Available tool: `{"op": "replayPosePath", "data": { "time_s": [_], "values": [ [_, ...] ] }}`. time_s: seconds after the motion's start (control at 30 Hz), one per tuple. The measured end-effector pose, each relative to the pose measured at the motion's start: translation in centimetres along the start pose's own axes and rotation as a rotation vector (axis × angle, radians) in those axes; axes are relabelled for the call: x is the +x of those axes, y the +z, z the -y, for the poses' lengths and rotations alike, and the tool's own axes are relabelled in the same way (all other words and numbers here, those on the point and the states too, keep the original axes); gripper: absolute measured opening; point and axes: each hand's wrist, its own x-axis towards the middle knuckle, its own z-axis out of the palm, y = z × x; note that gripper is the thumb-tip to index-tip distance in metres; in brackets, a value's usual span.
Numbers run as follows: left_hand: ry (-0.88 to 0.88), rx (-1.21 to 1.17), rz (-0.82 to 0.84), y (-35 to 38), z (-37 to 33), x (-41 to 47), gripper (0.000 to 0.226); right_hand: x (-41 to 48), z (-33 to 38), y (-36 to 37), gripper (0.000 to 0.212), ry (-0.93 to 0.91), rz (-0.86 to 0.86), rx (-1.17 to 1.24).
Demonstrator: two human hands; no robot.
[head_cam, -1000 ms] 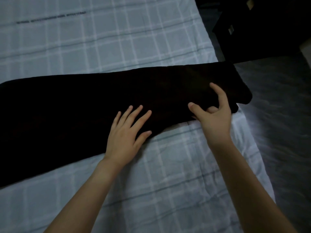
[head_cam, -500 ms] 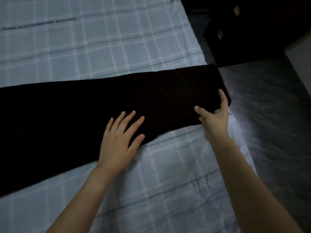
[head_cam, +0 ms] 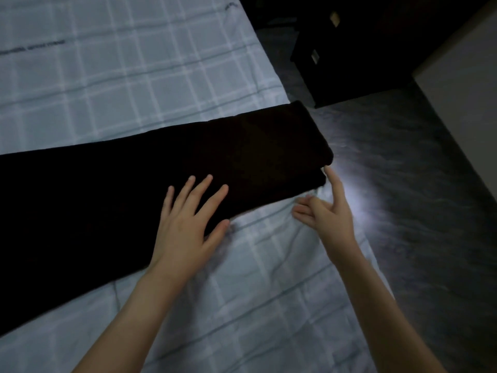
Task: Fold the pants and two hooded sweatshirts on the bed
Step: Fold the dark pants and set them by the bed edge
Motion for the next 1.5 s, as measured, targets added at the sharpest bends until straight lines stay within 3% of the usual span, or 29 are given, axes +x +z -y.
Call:
{"op": "replayPosePath", "data": {
  "time_s": [0.23, 0.4, 0.53, 0.7, 0.83, 0.93, 1.07, 1.37, 1.5],
  "values": [
    [0.113, 0.032, 0.013, 1.0, -3.4, 4.9, 0.056, 1.5, 1.1, 1.4, 0.044, 0.025, 0.008, 0.258],
    [0.155, 0.083, 0.065, 1.8, -5.2, 7.4, 0.055, 1.6, 1.1, 0.9, 0.031, -0.008, -0.029, 0.269],
    [0.125, 0.004, 0.074, 2.0, -5.1, 7.6, 0.051, 1.7, 0.6, 0.7, 0.022, -0.125, -0.078, 0.206],
    [0.099, -0.136, 0.044, 1.6, -5.5, 7.3, 0.046, 2.2, 2.1, 0.3, 0.008, -0.057, -0.118, 0.343],
    [0.096, -0.288, -0.036, 1.0, -5.5, 7.1, 0.046, 3.1, 3.4, -2.1, 0.008, -0.155, -0.192, 0.287],
    [0.114, -0.233, 0.040, 1.9, -5.6, 6.5, 0.045, 2.5, 1.6, -2.3, 0.007, -0.008, -0.221, 0.298],
    [0.143, -0.041, 0.089, 3.7, -5.3, 6.0, 0.047, 2.5, 0.1, -2.6, 0.009, -0.005, -0.170, 0.290],
    [0.138, -0.042, 0.087, 4.0, -5.0, 6.1, 0.048, 1.8, 0.2, -2.4, 0.029, -0.128, -0.078, 0.204],
    [0.131, -0.048, 0.095, 4.1, -5.0, 6.1, 0.049, 1.4, 0.4, -2.6, 0.050, -0.280, 0.106, 0.110]
  ]
}}
